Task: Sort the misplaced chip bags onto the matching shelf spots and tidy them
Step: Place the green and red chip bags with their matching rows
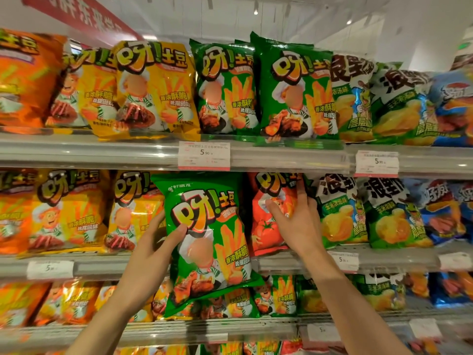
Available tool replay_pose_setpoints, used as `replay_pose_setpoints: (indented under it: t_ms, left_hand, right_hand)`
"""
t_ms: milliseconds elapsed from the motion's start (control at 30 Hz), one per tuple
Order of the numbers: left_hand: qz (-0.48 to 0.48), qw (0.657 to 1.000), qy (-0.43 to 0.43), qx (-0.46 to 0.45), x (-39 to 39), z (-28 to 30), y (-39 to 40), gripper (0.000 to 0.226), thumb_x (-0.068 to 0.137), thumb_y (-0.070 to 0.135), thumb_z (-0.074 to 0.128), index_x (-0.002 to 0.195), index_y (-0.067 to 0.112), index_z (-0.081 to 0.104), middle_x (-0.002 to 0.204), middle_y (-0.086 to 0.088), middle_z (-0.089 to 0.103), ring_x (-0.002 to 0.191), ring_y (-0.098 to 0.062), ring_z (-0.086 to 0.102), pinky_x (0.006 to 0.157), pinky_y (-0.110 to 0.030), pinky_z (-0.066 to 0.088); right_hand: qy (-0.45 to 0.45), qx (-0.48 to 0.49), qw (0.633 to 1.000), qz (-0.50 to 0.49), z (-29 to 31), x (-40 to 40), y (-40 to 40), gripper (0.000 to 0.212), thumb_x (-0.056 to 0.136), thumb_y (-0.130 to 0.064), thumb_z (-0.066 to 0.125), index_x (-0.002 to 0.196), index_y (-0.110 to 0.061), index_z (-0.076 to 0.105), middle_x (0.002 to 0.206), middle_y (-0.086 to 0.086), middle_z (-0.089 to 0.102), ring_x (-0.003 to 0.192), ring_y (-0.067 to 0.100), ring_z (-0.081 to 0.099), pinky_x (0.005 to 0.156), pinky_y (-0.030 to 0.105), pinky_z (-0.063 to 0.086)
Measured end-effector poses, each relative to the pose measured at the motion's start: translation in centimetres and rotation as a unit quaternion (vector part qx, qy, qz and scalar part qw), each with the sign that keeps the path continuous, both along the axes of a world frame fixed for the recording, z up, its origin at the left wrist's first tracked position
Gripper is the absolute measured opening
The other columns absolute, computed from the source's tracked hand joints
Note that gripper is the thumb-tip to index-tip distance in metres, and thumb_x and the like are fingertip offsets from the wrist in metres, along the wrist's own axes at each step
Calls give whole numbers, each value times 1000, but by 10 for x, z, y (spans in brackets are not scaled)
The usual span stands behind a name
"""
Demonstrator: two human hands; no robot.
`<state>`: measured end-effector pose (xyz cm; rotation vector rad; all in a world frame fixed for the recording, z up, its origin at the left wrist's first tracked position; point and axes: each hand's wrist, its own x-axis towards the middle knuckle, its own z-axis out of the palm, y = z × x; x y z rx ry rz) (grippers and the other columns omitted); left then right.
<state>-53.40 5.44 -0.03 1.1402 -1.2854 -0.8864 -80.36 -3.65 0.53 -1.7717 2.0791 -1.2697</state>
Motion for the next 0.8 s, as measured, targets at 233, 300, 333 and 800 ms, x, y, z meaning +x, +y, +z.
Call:
replay_pose_setpoints:
  t_ms: [233, 300, 333, 800]
  left_hand:
    - [17, 1000, -8, -1, 6, 1, 7, 34, 92, 40, 59, 111, 64, 45, 109, 32, 60, 84, 25, 59, 72, -18, 47]
    - [23, 1000, -16, 1, 8, 1, 9, 34, 90, 42, 59, 112, 64, 45, 101, 40, 62, 83, 26, 59, 72, -18, 46]
    - [25, 999, -21, 1, 9, 0, 10, 34, 89, 44, 59, 112, 65, 44, 97, 46, 61, 83, 27, 58, 72, -20, 46]
    - [1, 999, -37, 0, -52, -13, -12, 79, 82, 72, 59, 151, 44, 33, 150, 19, 48, 136, -11, 48, 112, -49, 43]
  right_hand:
    - [66, -7, 998, -15, 26, 14, 13, 90, 84, -75, 55, 150, -17, 37, 142, 21, 44, 130, 43, 47, 97, 49, 49]
    - [80, -15, 997, -12, 28, 13, 20, 89, 84, -74, 56, 150, -18, 37, 142, 19, 44, 129, 42, 48, 96, 50, 50]
    - [85, -21, 996, -9, 29, 11, 25, 89, 84, -73, 57, 150, -18, 37, 144, 18, 44, 130, 41, 48, 96, 49, 50]
    - [140, -69, 988, -21, 0, -63, 89, 88, 81, -79, 46, 156, -38, 22, 152, 12, 40, 135, 34, 45, 99, 55, 50]
